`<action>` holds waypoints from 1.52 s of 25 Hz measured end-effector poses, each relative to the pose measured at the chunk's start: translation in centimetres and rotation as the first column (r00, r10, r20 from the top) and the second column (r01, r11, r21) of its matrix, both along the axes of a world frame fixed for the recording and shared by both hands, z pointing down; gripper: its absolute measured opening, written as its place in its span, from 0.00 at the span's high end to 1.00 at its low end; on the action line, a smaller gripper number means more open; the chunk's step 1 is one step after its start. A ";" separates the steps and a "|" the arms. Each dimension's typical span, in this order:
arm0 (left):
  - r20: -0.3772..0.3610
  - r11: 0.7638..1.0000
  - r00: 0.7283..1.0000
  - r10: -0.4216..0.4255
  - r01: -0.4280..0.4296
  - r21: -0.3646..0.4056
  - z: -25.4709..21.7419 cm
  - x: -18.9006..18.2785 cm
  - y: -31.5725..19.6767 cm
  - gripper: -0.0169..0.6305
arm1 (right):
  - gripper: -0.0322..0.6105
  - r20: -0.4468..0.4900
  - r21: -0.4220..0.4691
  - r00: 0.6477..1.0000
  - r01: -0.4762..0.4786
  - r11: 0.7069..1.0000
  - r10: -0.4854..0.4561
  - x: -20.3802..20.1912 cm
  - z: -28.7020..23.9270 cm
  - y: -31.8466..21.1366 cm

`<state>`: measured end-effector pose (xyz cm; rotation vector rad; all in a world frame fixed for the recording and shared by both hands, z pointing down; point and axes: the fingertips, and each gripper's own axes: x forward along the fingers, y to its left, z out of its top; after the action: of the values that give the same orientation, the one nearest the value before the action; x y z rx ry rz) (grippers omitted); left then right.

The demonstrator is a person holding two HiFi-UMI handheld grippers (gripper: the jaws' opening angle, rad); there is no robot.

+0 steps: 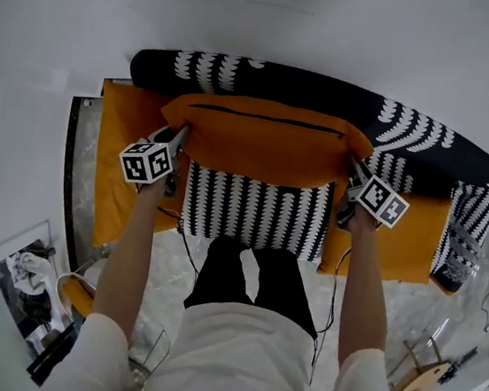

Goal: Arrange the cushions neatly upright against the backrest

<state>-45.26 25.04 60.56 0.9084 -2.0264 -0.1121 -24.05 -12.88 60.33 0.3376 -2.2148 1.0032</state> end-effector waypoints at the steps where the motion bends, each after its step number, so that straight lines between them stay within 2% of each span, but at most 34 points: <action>1: 0.000 1.000 1.000 0.003 -0.003 -0.005 0.1 -0.4 -0.3 0.83 | 0.89 0.002 -0.006 1.000 -0.003 1.000 0.003 -0.2 0.2 -0.3; 6: -0.017 0.999 1.000 -0.012 0.011 -0.036 0.9 -2.2 -1.5 0.82 | 0.89 0.004 -0.022 1.000 -0.004 1.000 0.004 -1.6 0.7 -1.1; 10: -0.012 0.998 1.000 0.008 -0.009 -0.062 1.1 -3.7 -2.5 0.82 | 0.89 0.022 -0.030 1.000 -0.002 1.000 0.003 -2.9 0.7 -2.1; 12: -0.017 0.997 1.000 0.014 -0.015 -0.073 1.5 -4.1 -2.8 0.82 | 0.89 0.002 -0.016 1.000 0.008 1.000 -0.008 -3.3 0.9 -2.5; 18: 0.004 0.993 1.000 -0.013 0.013 -0.118 2.2 -5.2 -2.8 0.69 | 0.89 -0.031 0.018 1.000 -0.002 1.000 0.003 -4.2 1.7 -3.5; 20: 0.015 0.990 0.999 -0.039 0.041 -0.136 2.2 -5.4 -2.4 0.61 | 0.84 -0.046 0.041 0.998 -0.031 0.999 0.033 -4.2 1.9 -3.9; 24: 0.033 0.983 0.998 -0.044 0.050 -0.179 1.8 -5.3 -1.3 0.52 | 0.65 -0.050 0.040 0.994 -0.093 0.995 0.095 -3.6 1.6 -4.1; 26: 0.032 0.981 0.999 -0.037 0.043 -0.187 1.5 -5.0 -0.8 0.51 | 0.64 -0.044 0.027 0.993 -0.107 0.994 0.108 -3.4 1.1 -4.0; 30: 0.023 0.988 0.999 -0.042 0.045 -0.146 0.1 -3.7 0.1 0.51 | 0.64 -0.040 0.029 0.993 -0.111 0.993 0.112 -2.0 -0.3 -3.3; 33: 0.039 0.995 0.999 -0.024 0.028 -0.100 -1.7 -2.2 0.1 0.51 | 0.64 0.007 0.030 0.993 -0.117 0.993 0.117 -0.8 -2.4 -2.1; 38: 0.081 0.999 0.996 0.047 -0.047 -0.003 -5.0 1.6 -2.3 0.51 | 0.64 0.069 0.054 0.991 -0.115 0.992 0.111 2.0 -6.4 0.7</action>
<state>-43.64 22.73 55.51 0.9736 -2.0774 -0.0492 -22.00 -12.21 53.97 0.4668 -2.3091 1.0247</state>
